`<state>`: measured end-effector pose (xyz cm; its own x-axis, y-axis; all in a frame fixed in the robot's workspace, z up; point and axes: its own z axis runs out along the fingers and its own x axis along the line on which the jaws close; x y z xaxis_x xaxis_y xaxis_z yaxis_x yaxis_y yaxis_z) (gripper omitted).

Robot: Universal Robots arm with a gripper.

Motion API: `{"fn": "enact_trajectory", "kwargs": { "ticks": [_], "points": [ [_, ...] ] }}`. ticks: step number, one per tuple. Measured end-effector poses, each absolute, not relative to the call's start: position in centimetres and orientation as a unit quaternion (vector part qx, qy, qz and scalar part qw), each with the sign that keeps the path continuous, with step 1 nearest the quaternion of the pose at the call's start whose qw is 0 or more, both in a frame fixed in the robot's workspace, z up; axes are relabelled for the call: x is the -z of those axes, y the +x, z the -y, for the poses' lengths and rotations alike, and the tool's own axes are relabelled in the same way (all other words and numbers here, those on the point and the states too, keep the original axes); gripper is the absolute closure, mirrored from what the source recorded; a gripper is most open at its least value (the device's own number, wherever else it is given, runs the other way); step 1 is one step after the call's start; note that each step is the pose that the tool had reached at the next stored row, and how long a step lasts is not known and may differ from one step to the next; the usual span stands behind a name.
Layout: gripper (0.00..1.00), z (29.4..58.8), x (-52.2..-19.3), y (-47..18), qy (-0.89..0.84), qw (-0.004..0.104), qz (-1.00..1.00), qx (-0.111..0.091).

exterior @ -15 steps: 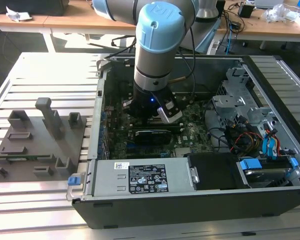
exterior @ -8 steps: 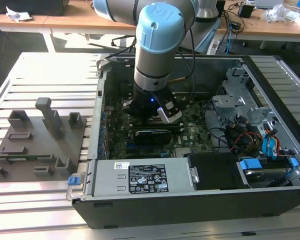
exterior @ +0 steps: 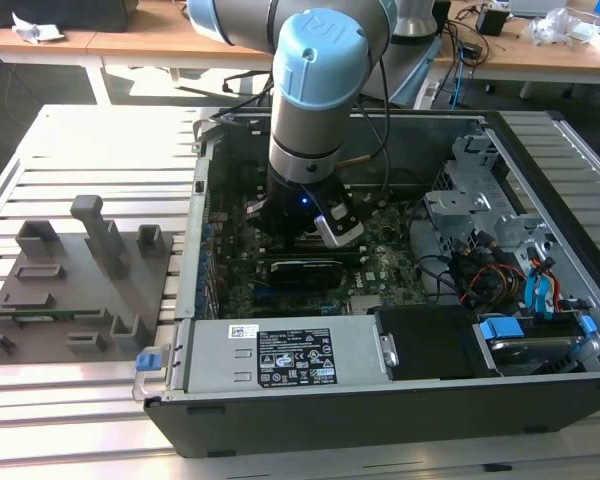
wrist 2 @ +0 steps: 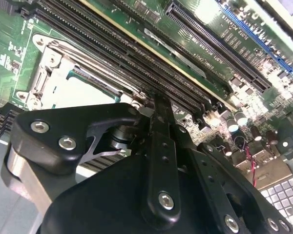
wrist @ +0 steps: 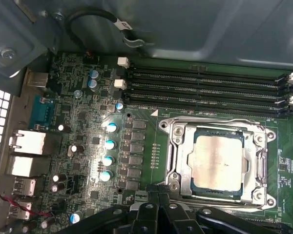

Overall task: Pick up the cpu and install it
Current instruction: 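Install the second cpu locking lever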

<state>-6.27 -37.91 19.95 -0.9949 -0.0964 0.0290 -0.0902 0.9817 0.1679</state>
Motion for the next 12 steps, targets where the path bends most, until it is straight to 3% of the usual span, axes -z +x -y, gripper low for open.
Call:
{"fn": "enact_trajectory", "kwargs": {
  "ticks": [12],
  "points": [
    [0.89, 37.60, -20.86, -6.13, 0.047, 0.018, 0.995, 0.082]
  ]
}}
